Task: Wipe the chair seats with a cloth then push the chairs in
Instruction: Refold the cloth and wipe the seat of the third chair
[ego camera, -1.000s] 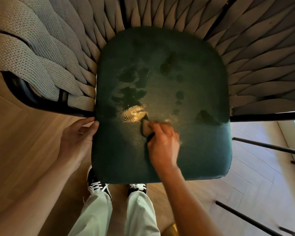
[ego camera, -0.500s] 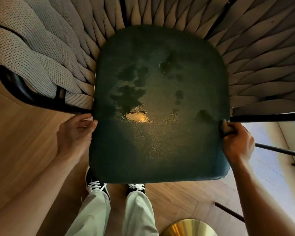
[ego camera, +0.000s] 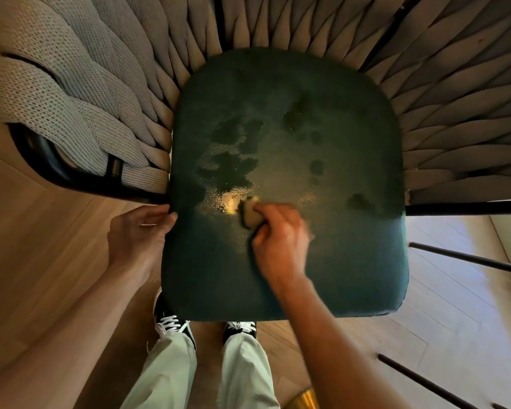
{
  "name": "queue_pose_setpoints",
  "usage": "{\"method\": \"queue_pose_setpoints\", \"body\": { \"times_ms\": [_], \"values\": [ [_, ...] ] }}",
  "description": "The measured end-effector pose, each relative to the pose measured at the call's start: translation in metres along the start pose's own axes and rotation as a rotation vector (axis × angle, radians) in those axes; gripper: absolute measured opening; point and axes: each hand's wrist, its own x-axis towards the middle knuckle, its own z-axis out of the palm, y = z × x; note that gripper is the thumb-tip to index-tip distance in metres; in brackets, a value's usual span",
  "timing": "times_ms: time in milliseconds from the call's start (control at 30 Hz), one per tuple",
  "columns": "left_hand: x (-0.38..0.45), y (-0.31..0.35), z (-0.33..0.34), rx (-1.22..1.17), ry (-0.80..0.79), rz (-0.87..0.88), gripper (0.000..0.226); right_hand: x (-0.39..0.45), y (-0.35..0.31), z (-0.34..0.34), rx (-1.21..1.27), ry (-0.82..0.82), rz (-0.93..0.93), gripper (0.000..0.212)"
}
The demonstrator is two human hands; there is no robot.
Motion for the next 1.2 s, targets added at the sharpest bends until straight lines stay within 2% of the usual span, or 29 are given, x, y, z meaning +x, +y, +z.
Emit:
{"method": "queue_pose_setpoints", "body": {
  "times_ms": [67,133,200,267,333,433,533,700,833,933,1100,1200],
  "values": [
    [-0.002,0.005,-0.002,-0.099,-0.021,-0.048,0.003,-0.008,-0.037,0.024,0.048,-0.056,-0.024,0.034],
    [-0.008,0.012,-0.003,-0.212,-0.054,-0.105,0.023,-0.015,-0.074,0.045,0.076,-0.089,-0.041,0.037],
    [-0.011,0.017,-0.005,-0.293,-0.055,-0.176,0.036,-0.02,-0.101,0.062,0.081,-0.079,-0.048,0.028],
    [-0.014,0.019,-0.007,-0.334,-0.058,-0.213,0.039,-0.02,-0.111,0.074,0.078,-0.052,-0.042,0.018],
    [-0.014,0.019,-0.007,-0.325,-0.084,-0.196,0.037,-0.02,-0.107,0.077,0.025,-0.06,-0.088,0.021],
    [-0.013,0.017,-0.006,-0.261,-0.117,-0.116,0.03,-0.016,-0.09,0.06,-0.078,-0.084,-0.136,0.03],
    [-0.009,0.01,-0.003,-0.058,-0.081,0.005,0.017,-0.007,-0.058,0.039,-0.128,-0.05,-0.092,0.03],
    [-0.007,0.007,0.003,0.248,0.01,0.17,0.034,0.007,0.02,-0.015,-0.161,-0.012,0.028,0.032],
    [-0.004,0.007,0.01,0.247,0.064,0.205,0.034,0.015,0.085,-0.065,-0.255,-0.046,0.201,0.036],
    [0.0,0.006,0.011,0.201,0.049,0.182,0.035,0.021,0.122,-0.094,-0.273,-0.007,0.29,0.037],
    [0.004,0.005,0.01,0.175,0.049,0.179,0.032,0.034,0.149,-0.119,-0.286,0.077,0.469,0.038],
    [0.004,0.007,0.011,0.163,0.051,0.182,0.031,0.035,0.151,-0.118,-0.252,0.104,0.461,0.04]
  ]
}}
